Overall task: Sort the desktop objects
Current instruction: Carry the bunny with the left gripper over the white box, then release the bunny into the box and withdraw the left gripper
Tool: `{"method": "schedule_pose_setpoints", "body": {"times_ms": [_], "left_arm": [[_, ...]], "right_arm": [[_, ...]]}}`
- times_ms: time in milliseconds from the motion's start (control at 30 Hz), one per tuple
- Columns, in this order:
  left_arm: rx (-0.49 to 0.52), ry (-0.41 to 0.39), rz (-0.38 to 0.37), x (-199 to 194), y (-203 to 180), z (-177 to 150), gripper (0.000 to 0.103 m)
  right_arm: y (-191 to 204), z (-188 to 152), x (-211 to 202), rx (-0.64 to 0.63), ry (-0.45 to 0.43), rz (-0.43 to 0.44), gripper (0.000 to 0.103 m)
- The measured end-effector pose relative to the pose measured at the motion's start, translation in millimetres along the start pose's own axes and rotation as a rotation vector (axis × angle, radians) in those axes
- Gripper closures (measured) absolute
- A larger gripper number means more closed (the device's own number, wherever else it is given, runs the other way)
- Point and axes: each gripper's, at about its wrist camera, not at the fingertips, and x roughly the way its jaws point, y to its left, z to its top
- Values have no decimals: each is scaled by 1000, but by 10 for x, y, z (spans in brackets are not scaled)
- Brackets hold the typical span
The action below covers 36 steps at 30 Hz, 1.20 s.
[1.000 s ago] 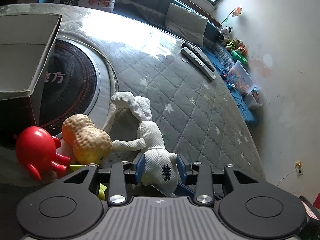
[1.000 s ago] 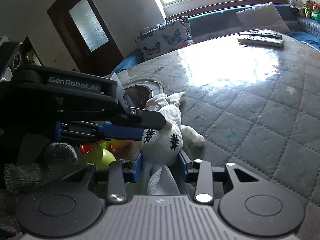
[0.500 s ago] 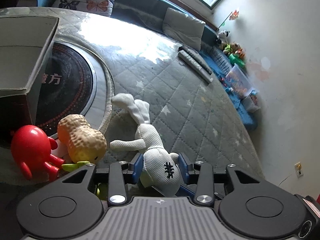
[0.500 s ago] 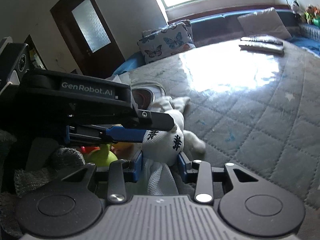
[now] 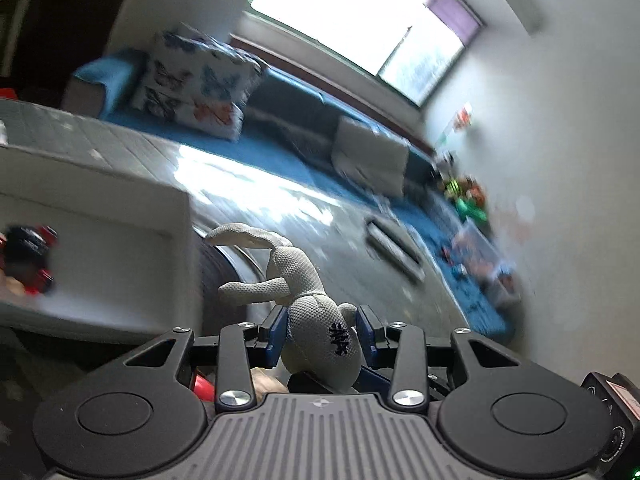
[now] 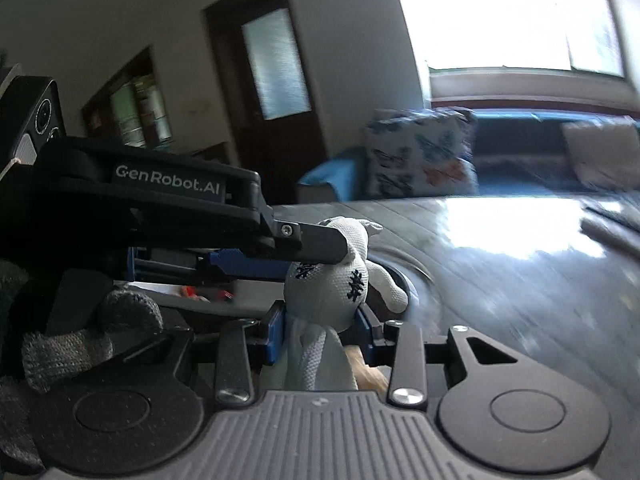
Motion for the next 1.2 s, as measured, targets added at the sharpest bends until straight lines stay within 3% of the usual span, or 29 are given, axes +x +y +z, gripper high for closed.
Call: {"method": "schedule_pose_setpoints", "body": {"times_ms": [333, 667, 967, 1200], "left_arm": [[-149, -76, 89, 2, 786, 457, 62], [-255, -35, 146, 238, 1394, 551, 65], [-223, 11, 200, 319, 1420, 453, 65], [-190, -8, 217, 150, 1334, 416, 65]], "right_arm": [[431, 429, 910, -160, 84, 126, 67], [492, 488, 1642, -266, 229, 167, 67], [497, 279, 1860, -295, 318, 115, 65], [496, 308, 1637, -266, 257, 109, 55]]}}
